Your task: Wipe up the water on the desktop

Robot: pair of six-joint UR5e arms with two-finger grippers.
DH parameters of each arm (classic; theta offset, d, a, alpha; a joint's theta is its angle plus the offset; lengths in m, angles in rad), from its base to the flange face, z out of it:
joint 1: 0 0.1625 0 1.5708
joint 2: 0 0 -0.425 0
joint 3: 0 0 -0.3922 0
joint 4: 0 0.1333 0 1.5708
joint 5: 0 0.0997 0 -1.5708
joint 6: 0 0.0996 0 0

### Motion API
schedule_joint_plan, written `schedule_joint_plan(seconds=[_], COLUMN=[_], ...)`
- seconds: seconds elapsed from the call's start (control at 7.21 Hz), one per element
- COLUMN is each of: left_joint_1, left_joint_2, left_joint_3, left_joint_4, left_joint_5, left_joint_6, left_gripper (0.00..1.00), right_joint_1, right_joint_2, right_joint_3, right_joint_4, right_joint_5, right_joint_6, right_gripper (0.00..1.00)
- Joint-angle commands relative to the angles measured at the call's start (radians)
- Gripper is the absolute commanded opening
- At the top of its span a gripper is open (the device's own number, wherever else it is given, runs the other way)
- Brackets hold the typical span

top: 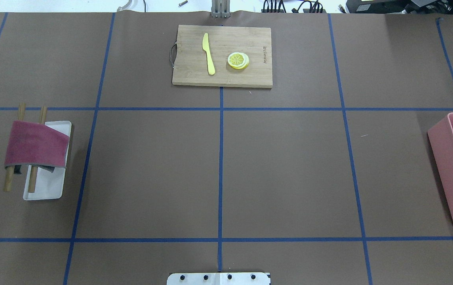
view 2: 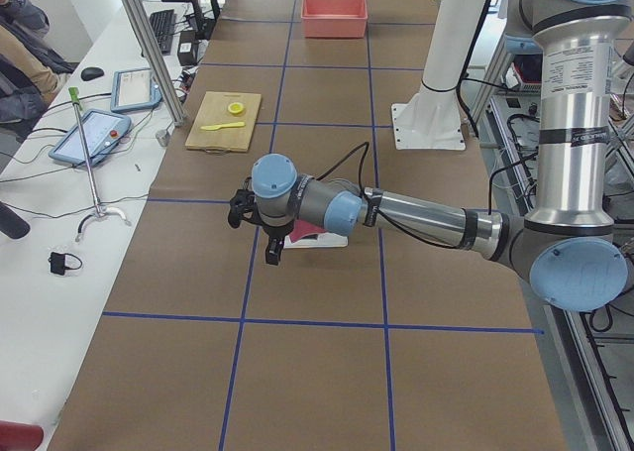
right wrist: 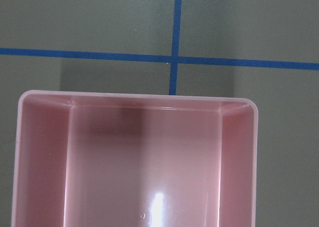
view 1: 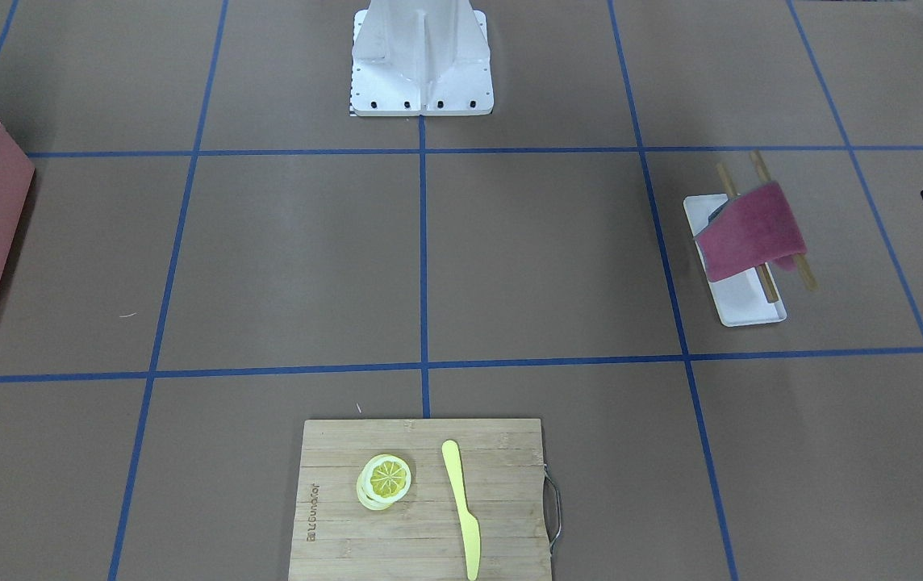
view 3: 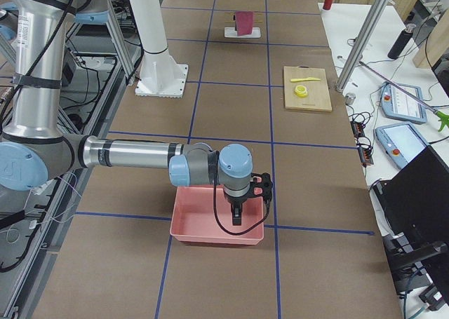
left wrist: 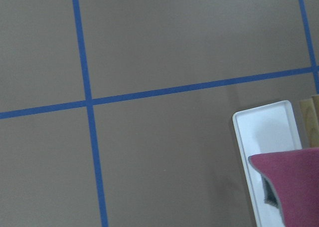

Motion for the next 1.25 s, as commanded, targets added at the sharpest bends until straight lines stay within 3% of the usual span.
schedule_joint_plan(seconds=[0.0, 0.42, 0.83, 1.11], left_joint_1=[0.097, 0.223, 0.258, 0.26], left_joint_2=[-0.041, -0.047, -0.05, -0.059], left_joint_3=[-0.007, -0.006, 0.006, 0.025], left_joint_4=[-0.075, -0.092, -0.11, -0.104], left_joint_5=[-0.002, 0.01, 0.017, 0.042], left_joint_6=[-0.322, -0.449, -0.48, -0.486], left_gripper=[0.98, 0.98, 0.98, 0.88], right_joint_1=[0.0, 0.0, -0.001, -0.001], right_joint_2=[0.0, 0.0, 0.0, 0.0], right_joint_3=[0.001, -0.008, -0.008, -0.008], right_joint_4=[0.001, 0.014, 0.016, 0.027], right_joint_5=[0.0, 0.0, 0.0, 0.0], right_joint_6=[0.0, 0.002, 0.002, 0.002], right_gripper=[1.0, 1.0, 1.0, 1.0])
